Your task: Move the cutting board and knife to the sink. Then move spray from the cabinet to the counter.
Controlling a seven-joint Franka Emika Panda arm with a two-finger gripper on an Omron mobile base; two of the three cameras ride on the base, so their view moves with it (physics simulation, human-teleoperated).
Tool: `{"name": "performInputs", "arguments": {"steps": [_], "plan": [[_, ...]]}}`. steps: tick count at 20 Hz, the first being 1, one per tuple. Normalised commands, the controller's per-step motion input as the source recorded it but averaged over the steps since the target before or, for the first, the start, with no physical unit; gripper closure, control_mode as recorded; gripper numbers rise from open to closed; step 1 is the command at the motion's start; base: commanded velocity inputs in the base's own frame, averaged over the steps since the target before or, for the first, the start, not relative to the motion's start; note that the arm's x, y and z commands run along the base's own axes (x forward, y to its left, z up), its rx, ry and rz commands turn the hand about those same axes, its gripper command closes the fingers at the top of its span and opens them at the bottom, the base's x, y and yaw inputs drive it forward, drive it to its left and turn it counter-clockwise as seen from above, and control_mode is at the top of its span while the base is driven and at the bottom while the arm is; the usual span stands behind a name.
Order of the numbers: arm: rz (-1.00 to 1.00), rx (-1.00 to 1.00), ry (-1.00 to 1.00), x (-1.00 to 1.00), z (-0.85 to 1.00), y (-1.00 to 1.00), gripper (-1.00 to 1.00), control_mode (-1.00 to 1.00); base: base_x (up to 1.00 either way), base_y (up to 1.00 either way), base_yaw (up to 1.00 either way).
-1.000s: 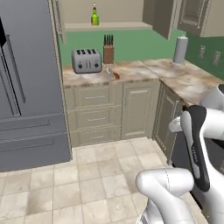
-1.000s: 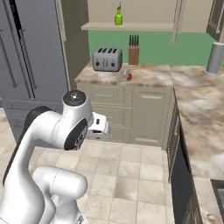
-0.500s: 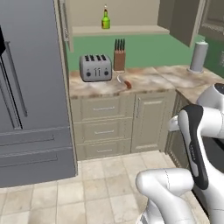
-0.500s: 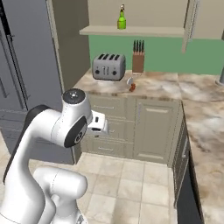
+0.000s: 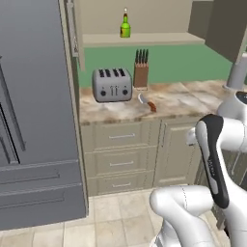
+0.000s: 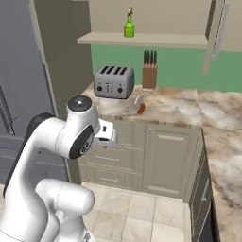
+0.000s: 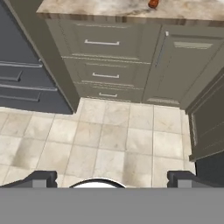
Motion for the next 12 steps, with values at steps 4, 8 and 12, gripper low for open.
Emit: {"name": "performInputs", "arguments": {"steps": [4,8,12], "plan": [[0.00,0.00,0.00,0.00,0.00,0.00,-1.00,1.00,0.63,-0.41,0.00],[0.00,0.00,0.00,0.00,0.00,0.00,-1.00,1.00,0.58,-0.32,0.00],[0.00,0.00,0.00,0.00,0.00,0.00,-1.00,1.00,0.48,-0.22,0.00]]}}
